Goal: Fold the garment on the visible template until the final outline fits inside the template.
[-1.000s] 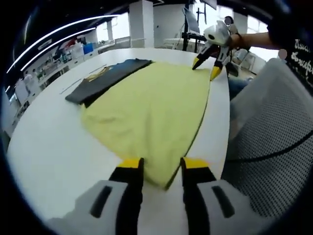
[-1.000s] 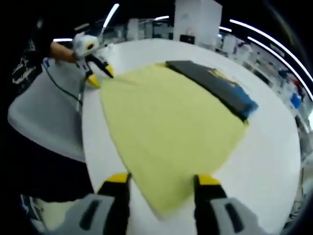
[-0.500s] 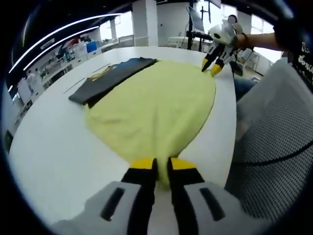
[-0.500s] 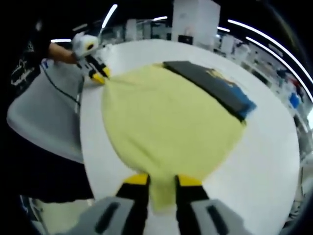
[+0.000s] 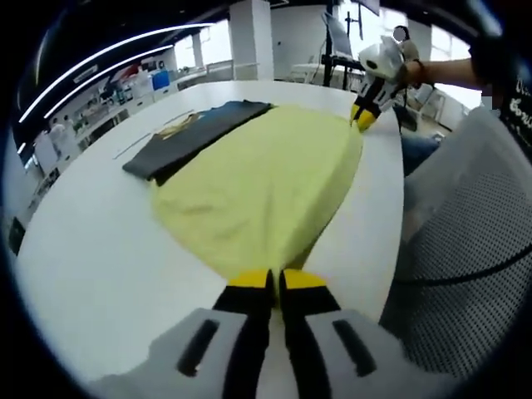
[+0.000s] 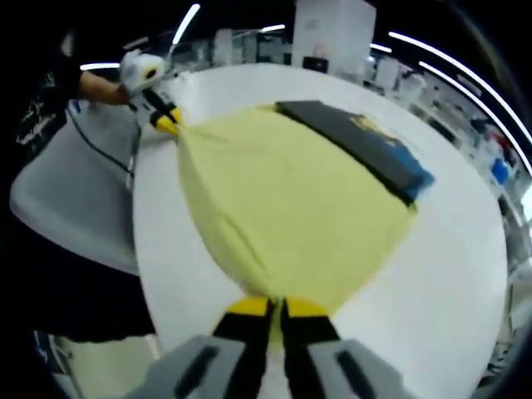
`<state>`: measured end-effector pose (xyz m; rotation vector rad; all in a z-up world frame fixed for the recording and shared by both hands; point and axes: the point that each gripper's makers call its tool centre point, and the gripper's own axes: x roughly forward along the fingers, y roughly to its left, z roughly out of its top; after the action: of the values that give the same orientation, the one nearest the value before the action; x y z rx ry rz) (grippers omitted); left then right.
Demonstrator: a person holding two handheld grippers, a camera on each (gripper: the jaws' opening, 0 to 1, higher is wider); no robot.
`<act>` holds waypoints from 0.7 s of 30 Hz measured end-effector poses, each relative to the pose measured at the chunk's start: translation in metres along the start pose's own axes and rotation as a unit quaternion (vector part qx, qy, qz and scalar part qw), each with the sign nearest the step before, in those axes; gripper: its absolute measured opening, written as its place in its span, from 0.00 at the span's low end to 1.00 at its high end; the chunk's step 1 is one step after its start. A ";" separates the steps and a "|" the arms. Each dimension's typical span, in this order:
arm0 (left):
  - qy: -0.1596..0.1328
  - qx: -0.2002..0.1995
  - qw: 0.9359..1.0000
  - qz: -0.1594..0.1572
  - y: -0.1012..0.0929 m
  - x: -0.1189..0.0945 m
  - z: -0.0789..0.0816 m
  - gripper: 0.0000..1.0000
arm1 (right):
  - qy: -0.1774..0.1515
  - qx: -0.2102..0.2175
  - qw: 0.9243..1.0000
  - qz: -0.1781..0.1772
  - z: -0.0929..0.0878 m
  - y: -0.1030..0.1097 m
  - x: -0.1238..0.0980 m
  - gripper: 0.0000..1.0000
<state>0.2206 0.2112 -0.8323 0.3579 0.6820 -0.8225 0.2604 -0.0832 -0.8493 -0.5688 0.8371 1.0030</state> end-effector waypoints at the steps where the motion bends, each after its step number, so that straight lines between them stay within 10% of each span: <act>1: 0.000 -0.001 1.000 0.001 0.001 -0.001 -0.001 0.01 | 0.000 0.000 1.000 -0.001 0.000 0.000 0.000 0.00; 21: 0.011 -0.013 1.000 0.011 -0.002 -0.018 -0.016 0.00 | -0.032 0.040 0.999 0.002 0.007 0.023 -0.012 0.00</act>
<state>0.2043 0.2284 -0.8316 0.3509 0.7068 -0.7900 0.2384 -0.0737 -0.8368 -0.4649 0.8171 0.9823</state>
